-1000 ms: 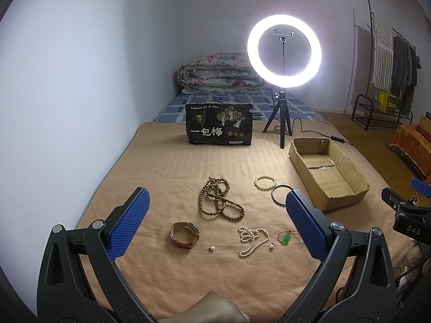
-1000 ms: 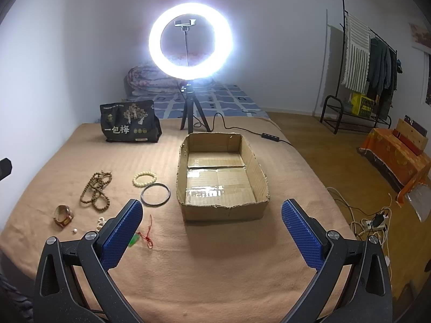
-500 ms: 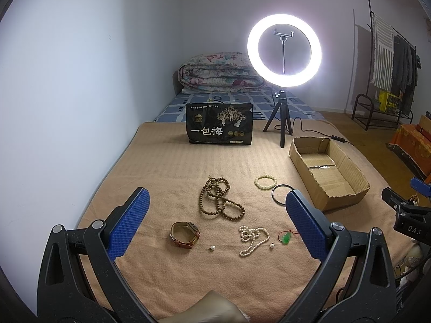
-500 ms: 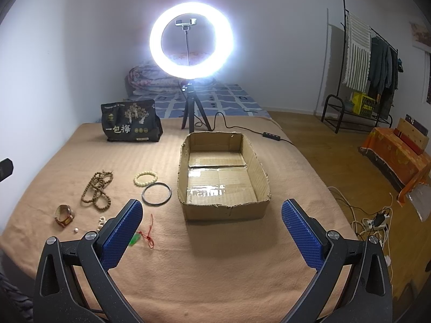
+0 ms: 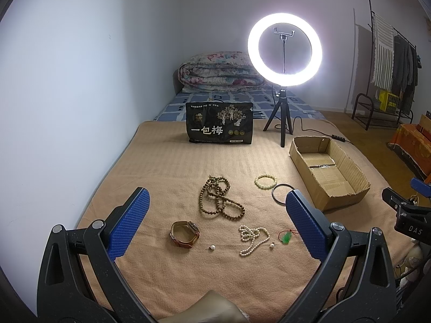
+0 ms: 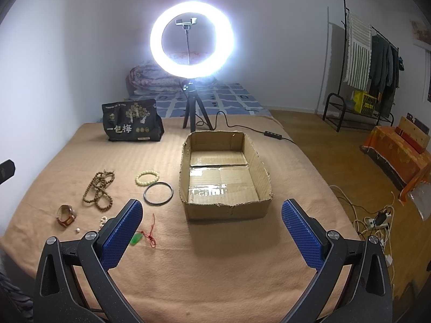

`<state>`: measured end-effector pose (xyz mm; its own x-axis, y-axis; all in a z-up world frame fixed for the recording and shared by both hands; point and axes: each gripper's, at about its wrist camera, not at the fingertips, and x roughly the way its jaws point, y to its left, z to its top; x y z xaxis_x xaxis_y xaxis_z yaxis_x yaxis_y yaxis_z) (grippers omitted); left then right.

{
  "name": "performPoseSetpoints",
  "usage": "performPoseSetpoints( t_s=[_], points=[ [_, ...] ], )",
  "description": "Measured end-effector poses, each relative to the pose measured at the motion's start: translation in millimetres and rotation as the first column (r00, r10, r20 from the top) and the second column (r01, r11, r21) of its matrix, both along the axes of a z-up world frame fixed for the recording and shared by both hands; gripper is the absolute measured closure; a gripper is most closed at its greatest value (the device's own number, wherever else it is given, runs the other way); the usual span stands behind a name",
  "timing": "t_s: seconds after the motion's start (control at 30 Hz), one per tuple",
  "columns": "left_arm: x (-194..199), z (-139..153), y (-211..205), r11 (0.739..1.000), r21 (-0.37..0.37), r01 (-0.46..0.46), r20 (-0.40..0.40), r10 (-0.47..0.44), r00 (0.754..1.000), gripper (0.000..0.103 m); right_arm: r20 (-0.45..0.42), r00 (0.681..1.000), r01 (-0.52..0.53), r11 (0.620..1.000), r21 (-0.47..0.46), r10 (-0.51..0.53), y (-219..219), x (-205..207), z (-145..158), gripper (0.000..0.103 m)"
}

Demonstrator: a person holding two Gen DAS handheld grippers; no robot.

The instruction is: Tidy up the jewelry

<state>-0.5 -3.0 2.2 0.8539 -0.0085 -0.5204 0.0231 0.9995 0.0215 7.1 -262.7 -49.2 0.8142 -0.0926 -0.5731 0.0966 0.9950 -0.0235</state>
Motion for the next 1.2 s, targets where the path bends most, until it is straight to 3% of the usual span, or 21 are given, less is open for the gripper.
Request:
performPoseSetpoints(
  t_s=[0.3, 0.57, 0.73, 0.8, 1.03, 1.2],
  points=[
    [1.3, -7.8, -0.1, 1.000, 0.009, -0.001, -0.020, 0.001, 1.000, 0.000, -0.011, 1.000, -0.015, 0.999, 0.033, 0.015, 0.3, 1.7, -1.7, 0.000],
    [14.9, -27.0, 18.2, 0.999, 0.033, -0.007, -0.118, 0.011, 0.993, 0.000, -0.065, 0.994, -0.089, 0.995, 0.045, 0.092, 3.6, 7.4, -15.5, 0.000],
    [23.1, -38.9, 40.0, 1.000, 0.010, -0.011, -0.185, 0.012, 0.983, 0.001, -0.111, 0.979, -0.171, 0.985, 0.008, 0.171, 17.5, 11.3, -31.6, 0.001],
    [27.5, -45.0, 48.7, 1.000, 0.003, -0.009, -0.223, 0.009, 0.975, 0.008, -0.147, 0.967, -0.213, 0.977, -0.014, 0.208, 25.9, 16.1, -39.3, 0.001],
    [42.6, -63.3, 74.4, 0.999, 0.033, -0.027, -0.300, 0.036, 0.953, 0.009, -0.229, 0.889, -0.419, 0.907, -0.053, 0.397, 59.0, 39.5, -61.5, 0.001],
    [55.5, -82.7, 74.3, 0.998, 0.061, -0.013, -0.368, 0.034, 0.929, 0.009, -0.321, 0.804, -0.528, 0.849, 0.004, 0.501, 78.3, 60.3, -93.5, 0.024]
  ],
)
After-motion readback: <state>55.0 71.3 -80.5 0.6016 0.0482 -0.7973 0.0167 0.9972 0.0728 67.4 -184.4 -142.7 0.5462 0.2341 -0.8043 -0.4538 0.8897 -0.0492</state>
